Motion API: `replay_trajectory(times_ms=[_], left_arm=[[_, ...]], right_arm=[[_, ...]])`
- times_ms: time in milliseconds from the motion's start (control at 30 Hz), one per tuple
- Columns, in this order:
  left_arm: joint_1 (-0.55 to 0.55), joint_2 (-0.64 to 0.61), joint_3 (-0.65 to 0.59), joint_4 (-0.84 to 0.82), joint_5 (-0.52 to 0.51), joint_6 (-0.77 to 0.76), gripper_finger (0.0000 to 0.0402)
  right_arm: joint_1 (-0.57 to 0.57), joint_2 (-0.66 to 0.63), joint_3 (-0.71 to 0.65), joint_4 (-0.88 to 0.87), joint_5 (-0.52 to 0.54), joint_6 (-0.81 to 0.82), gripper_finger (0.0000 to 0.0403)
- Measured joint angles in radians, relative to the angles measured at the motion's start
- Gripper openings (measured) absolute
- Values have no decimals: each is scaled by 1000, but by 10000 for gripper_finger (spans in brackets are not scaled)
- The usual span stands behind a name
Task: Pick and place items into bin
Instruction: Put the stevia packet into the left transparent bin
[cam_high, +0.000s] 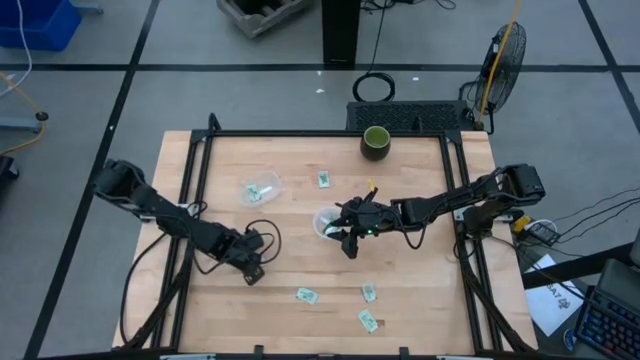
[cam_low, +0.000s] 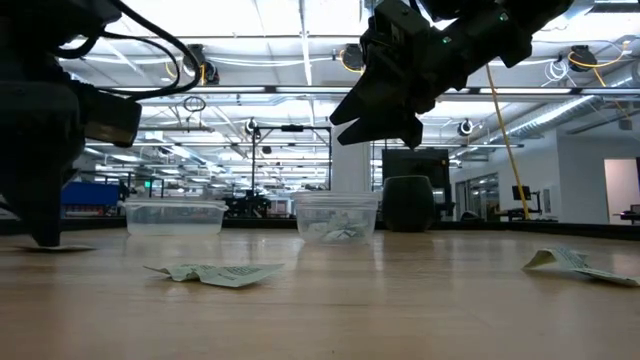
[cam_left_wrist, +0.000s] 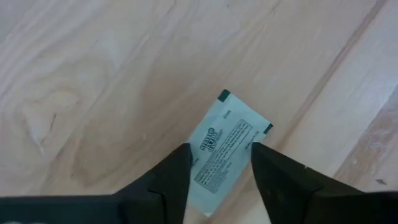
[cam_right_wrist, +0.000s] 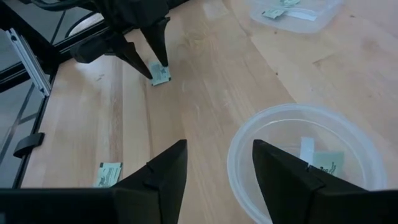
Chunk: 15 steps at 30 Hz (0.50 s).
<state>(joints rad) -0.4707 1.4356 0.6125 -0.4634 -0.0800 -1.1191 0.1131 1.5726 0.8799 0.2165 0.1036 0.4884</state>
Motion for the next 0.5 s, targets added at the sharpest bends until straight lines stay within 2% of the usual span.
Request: replay_trajectory(times_ms=[300,400,500], left_arm=[[-1,20,0,-6,-52,102,59],[0,29,0,5,-51,92,42],[1,16,-1,13,-34,76,42]], right_arm=[[0,0,0,0,4,-2,173],[0,0,0,0,4,-2,173],[0,0,0,0,4,0,173]])
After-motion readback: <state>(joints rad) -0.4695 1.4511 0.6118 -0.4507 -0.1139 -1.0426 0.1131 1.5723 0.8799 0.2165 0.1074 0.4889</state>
